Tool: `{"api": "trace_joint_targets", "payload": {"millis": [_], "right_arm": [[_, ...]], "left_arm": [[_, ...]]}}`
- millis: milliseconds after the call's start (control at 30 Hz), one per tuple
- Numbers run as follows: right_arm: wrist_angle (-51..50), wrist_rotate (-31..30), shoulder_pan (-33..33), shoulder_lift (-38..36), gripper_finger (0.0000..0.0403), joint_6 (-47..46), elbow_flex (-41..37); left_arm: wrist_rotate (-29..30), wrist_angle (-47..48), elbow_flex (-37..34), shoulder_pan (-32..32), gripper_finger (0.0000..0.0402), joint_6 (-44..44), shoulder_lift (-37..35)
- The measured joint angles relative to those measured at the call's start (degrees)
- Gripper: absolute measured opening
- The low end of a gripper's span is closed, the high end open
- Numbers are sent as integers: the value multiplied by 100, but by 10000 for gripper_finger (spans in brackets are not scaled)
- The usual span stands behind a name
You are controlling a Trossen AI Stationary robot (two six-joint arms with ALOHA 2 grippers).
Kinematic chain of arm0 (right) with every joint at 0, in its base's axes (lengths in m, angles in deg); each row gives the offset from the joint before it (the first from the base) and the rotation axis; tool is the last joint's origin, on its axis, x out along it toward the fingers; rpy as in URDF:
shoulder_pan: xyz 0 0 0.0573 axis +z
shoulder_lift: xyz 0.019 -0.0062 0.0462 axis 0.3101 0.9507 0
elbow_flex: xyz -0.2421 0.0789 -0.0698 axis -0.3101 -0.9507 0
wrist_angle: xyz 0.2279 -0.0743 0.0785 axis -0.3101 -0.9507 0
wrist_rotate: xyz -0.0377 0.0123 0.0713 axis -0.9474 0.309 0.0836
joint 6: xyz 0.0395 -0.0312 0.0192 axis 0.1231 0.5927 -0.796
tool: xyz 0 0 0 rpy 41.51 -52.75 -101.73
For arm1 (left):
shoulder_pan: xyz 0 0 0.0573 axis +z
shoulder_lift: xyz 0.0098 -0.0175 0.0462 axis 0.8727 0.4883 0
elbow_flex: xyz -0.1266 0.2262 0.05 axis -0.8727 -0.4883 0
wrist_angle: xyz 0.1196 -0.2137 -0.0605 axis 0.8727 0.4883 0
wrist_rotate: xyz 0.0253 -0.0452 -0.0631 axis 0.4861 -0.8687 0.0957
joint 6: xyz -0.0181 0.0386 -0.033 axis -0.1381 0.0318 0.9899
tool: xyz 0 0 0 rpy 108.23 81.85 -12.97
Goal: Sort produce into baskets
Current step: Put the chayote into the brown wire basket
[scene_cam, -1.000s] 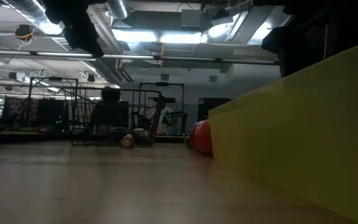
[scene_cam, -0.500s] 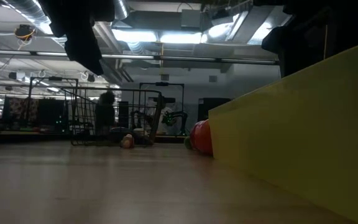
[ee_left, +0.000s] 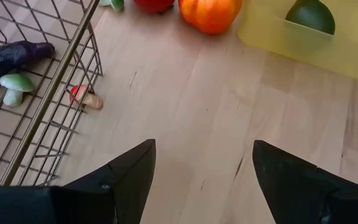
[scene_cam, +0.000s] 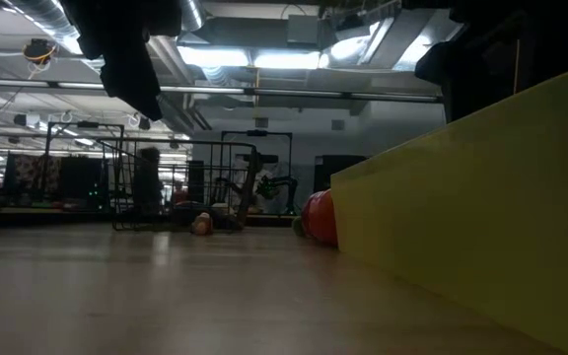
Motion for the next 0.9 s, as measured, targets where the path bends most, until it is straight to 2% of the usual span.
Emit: {"api": "trace_joint_targets", "payload": {"millis": [333, 600, 733, 900], "right_arm": [[0, 0, 0, 0, 335, 2, 0], [-10, 0, 0, 0, 335, 2, 0], [-13, 1, -2, 0, 335, 3, 0], [-15, 0, 0, 0, 335, 2, 0]], "left_arm": [[-42, 0, 0, 0, 270, -21, 0], [-187, -29, 0, -10, 357, -5, 20], [-766, -29, 0, -59, 395, 44, 20], [-1644, -26, 0, -433, 390, 537, 20]]}}
